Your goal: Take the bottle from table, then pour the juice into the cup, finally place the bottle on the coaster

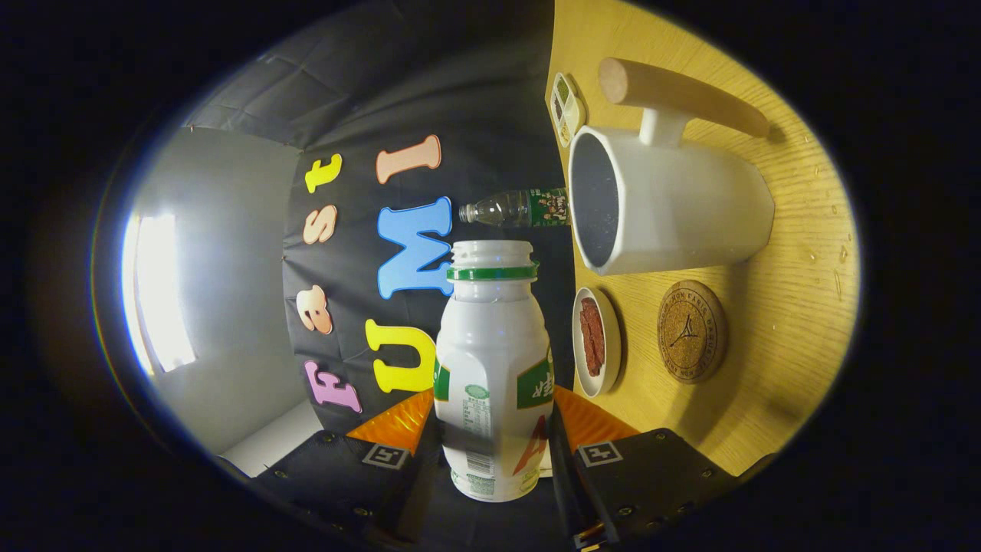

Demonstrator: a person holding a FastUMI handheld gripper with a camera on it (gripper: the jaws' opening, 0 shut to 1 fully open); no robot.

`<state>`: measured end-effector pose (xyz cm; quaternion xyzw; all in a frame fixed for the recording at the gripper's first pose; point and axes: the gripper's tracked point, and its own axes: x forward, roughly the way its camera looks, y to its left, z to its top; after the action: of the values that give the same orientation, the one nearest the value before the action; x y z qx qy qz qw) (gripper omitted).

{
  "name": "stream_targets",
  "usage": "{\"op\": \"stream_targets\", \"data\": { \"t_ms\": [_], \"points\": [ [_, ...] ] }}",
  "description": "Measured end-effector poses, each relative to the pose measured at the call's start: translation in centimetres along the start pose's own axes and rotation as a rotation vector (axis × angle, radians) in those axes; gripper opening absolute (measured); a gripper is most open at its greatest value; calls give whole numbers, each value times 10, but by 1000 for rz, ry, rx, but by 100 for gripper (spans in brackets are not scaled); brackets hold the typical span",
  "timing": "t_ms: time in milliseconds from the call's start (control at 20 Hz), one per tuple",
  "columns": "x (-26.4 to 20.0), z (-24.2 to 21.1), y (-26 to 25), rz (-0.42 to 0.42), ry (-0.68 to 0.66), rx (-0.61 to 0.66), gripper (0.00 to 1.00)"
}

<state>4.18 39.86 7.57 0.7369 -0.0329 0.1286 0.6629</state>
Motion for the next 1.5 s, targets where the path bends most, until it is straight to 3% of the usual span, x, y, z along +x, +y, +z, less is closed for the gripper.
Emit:
{"op": "stream_targets", "data": {
  "t_ms": [1500],
  "points": [
    [6, -1, 18, 58, -17, 90, 65]
  ]
}}
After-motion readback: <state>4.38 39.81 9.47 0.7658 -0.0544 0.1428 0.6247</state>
